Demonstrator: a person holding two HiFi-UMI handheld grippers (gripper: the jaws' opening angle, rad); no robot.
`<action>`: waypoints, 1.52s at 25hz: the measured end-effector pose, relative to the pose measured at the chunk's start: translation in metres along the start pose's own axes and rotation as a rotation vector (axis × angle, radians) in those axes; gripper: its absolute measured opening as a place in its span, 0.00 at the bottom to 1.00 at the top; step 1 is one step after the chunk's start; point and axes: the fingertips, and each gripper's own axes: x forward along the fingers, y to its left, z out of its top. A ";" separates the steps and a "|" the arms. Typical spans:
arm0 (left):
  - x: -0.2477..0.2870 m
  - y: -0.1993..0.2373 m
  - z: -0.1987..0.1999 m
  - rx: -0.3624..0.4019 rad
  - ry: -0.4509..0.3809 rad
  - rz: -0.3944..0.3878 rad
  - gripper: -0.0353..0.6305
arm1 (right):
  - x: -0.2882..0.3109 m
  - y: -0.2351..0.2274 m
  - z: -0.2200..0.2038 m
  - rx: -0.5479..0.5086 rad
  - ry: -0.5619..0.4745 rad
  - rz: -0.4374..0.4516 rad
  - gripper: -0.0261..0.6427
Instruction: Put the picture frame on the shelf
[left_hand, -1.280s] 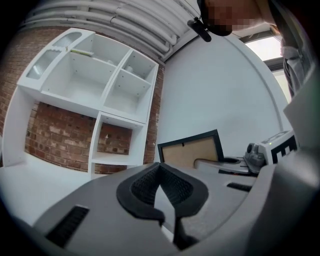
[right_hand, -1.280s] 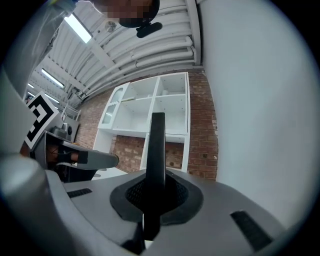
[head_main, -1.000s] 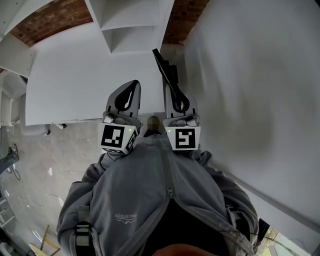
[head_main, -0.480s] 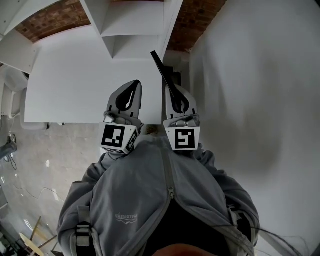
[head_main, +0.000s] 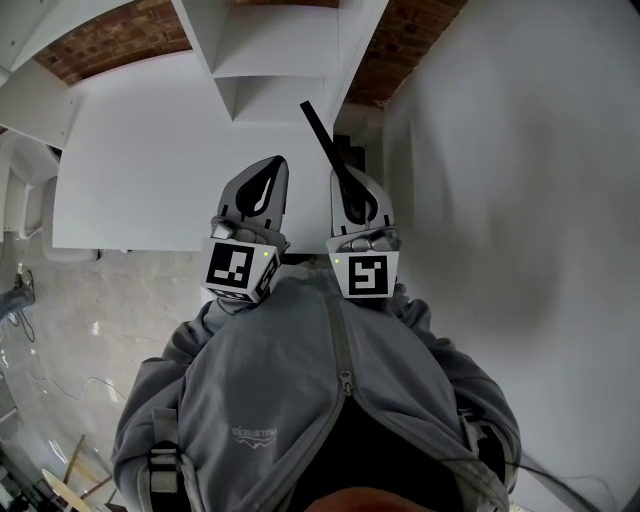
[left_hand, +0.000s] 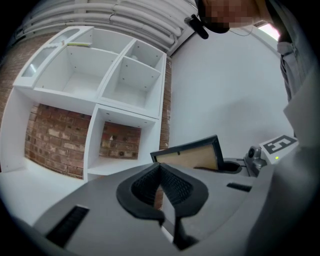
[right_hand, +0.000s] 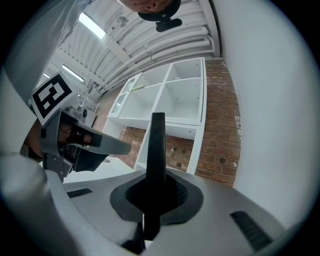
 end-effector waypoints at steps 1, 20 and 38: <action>0.003 0.002 0.001 0.003 0.001 -0.009 0.06 | 0.002 0.001 0.000 -0.029 0.017 0.005 0.09; 0.032 0.032 -0.021 -0.041 0.075 -0.075 0.06 | 0.052 0.010 -0.028 -0.119 0.133 -0.001 0.09; 0.077 0.066 -0.091 -0.084 0.130 -0.083 0.06 | 0.117 0.010 -0.111 -0.193 0.179 0.024 0.09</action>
